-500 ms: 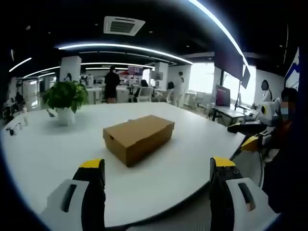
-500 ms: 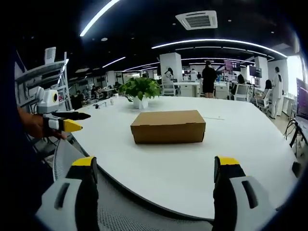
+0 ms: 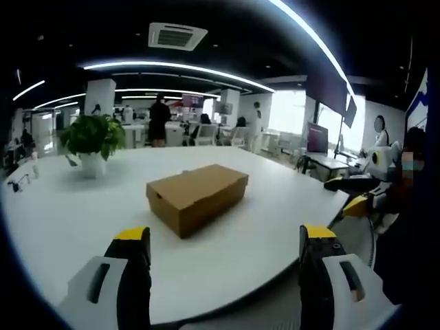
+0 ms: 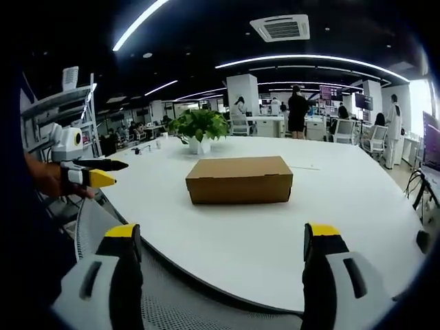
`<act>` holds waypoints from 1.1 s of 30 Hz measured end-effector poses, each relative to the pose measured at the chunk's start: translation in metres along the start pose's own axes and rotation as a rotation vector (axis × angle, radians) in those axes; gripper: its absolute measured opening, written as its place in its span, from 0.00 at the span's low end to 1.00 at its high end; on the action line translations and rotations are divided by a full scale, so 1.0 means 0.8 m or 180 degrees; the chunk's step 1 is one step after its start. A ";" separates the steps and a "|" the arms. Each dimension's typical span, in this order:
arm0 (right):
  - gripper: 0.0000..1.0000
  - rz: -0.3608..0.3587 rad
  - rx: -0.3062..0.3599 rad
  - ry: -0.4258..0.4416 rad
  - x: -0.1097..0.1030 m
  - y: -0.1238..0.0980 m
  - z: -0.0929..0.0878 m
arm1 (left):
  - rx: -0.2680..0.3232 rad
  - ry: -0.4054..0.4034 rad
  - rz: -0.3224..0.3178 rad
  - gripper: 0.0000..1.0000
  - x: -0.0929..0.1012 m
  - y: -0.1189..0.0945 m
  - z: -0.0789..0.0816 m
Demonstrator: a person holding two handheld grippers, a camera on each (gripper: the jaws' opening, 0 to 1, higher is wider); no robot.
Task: Operate the shoe box by opening the lid, removing the specified soft item, and placing it in the target area until the item is outside and the box remains undamaged.
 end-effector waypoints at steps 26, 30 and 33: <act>0.93 -0.0046 0.0018 0.0009 0.002 -0.001 0.000 | 0.0048 -0.0028 0.0028 0.92 0.002 -0.001 0.000; 0.93 -0.0056 0.0012 0.0007 0.002 -0.001 -0.001 | 0.0047 -0.0051 0.0029 0.93 0.001 -0.001 0.002; 0.93 -0.0064 0.0004 0.0012 0.003 0.000 -0.001 | 0.0041 -0.0071 0.0003 0.93 0.002 0.000 0.002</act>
Point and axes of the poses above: the point that each gripper's makers call its tool centre point, and the gripper's own axes: y roughly forward along the fingers, x roughly to its right, z roughly out of its top, the point moved 3 cm from there along -y, roughly backward along the fingers, and after that the axes turned 6 degrees about -z, right-handed, at the moved point
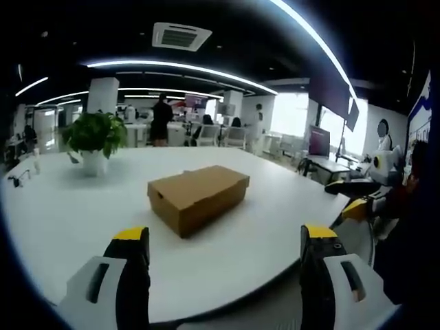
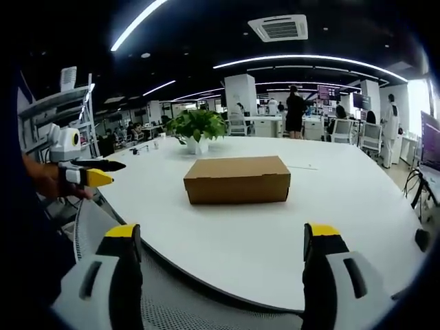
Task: Operate the shoe box by opening the lid, removing the specified soft item, and placing it in the target area until the item is outside and the box remains undamaged.
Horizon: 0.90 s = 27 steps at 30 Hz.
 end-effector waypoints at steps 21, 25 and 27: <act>0.94 -0.0480 -0.0309 0.0065 0.024 0.040 0.036 | 0.0126 -0.0259 -0.0342 0.96 -0.091 0.054 0.051; 0.93 -0.0607 -0.0342 0.0088 0.028 0.061 0.057 | 0.0096 -0.0261 -0.0473 0.95 -0.120 0.077 0.055; 0.93 -0.0628 -0.0349 0.0050 0.028 0.072 0.064 | -0.0011 -0.0322 -0.0501 0.96 -0.135 0.090 0.047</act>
Point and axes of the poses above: the point that each gripper's makers call its tool centre point, and the gripper's own axes: y roughly forward along the fingers, x roughly to its right, z roughly out of its top, the point moved 3 cm from there along -y, roughly backward along the fingers, and after that the axes turned 6 degrees about -z, right-handed, at the moved point
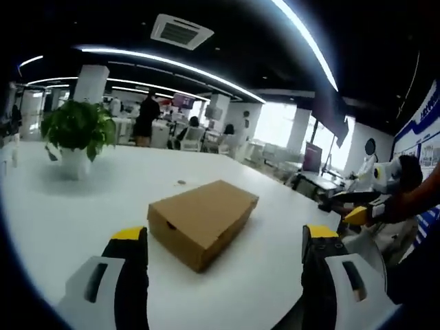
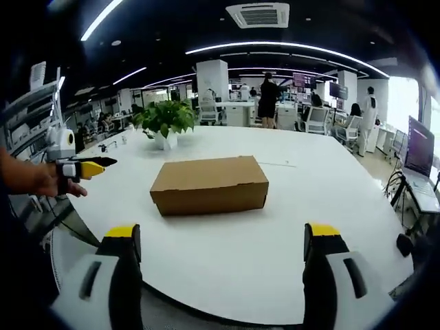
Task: Operate the shoe box by opening the lid, removing the specified soft item, and placing it in the target area until the item is outside and the box remains undamaged.
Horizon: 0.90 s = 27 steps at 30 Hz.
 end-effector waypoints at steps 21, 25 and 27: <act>0.89 0.0530 -0.0219 -0.0309 0.047 0.232 0.054 | -0.0420 -0.0396 0.0399 0.89 -0.073 0.108 -0.013; 0.82 0.0476 -0.0250 -0.0188 0.065 0.271 0.058 | -0.0496 -0.0495 0.0470 0.86 -0.086 0.140 -0.018; 0.79 0.0473 -0.0259 -0.0113 0.071 0.291 0.056 | -0.0540 -0.0548 0.0463 0.86 -0.088 0.155 -0.023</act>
Point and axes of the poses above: the point that each gripper's makers call its tool centre point, and the gripper's own axes: y roughly forward along the fingers, x roughly to its right, z roughly out of its top, the point moved 3 cm from there along -y, roughly backward along the fingers, and after that the axes turned 6 degrees about -z, right-handed, at the moved point
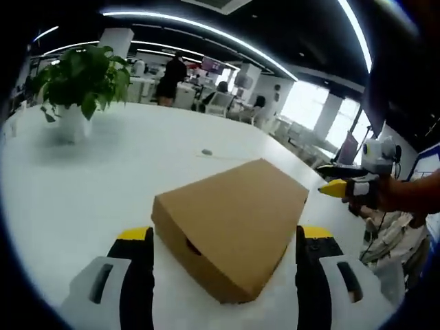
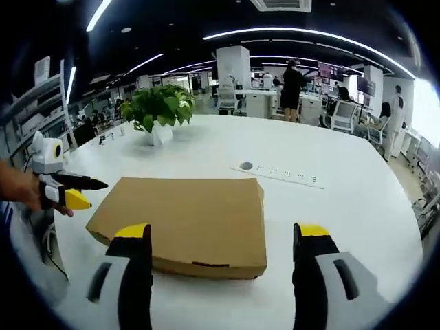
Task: Operate the shoe box by opening the lid, removing the specified soft item, and placing it in the target area until the item is outside and the box remains undamaged.
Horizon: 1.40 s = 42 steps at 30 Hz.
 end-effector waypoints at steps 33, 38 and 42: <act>0.35 0.0272 -0.0355 0.0957 0.021 0.081 -0.022 | -0.0016 -0.1059 0.0466 0.67 -0.043 0.043 -0.023; 0.35 0.0265 -0.0358 0.0967 0.010 0.064 -0.031 | -0.0001 -0.1018 0.0415 0.67 -0.043 0.033 -0.029; 0.35 0.0263 -0.0367 0.0999 -0.001 0.048 -0.042 | -0.0006 -0.0981 0.0363 0.67 -0.041 0.019 -0.038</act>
Point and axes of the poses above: the point that each gripper's makers call its tool centre point, and the gripper's own axes: y roughly forward along the fingers, x roughly to its right, z roughly out of its top, the point moved 3 cm from there along -y, roughly backward along the fingers, and after that the axes turned 6 degrees about -z, right-handed, at the moved point
